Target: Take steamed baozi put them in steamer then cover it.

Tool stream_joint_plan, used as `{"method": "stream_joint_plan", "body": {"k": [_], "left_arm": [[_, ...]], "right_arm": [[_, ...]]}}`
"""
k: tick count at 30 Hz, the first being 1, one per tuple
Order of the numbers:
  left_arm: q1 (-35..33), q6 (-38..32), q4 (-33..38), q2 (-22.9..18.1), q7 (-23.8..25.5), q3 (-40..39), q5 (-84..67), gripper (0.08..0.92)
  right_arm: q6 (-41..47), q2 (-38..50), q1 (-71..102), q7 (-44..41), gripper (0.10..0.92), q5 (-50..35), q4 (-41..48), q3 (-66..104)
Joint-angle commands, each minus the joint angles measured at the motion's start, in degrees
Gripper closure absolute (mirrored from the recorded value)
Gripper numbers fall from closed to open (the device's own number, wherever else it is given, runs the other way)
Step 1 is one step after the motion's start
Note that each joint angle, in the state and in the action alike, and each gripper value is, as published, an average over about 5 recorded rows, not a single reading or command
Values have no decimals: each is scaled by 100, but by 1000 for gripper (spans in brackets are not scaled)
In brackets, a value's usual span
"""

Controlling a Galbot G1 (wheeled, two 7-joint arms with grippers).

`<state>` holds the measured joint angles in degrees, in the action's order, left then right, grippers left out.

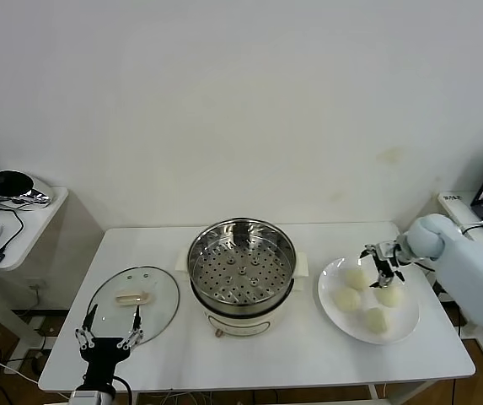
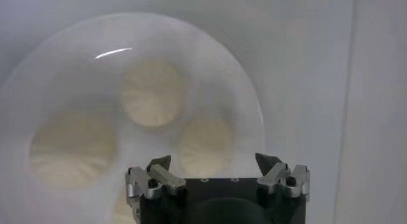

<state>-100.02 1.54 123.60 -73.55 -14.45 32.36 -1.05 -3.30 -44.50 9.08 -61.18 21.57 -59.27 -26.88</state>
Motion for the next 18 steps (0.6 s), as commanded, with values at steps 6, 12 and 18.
{"method": "stream_joint_plan", "body": {"k": [6, 12, 18], "left_arm": [[17, -4, 2, -7, -9, 4, 12, 177], [33, -3, 27, -17, -13, -17, 17, 177], [35, -8, 44, -27, -21, -20, 20, 177]], "right_arm": [[89, -278, -253, -96, 203, 102, 418, -357], [123, -347, -184, -38, 225, 82, 510, -302], [144, -443, -139, 41, 285, 128, 632, -219]]}}
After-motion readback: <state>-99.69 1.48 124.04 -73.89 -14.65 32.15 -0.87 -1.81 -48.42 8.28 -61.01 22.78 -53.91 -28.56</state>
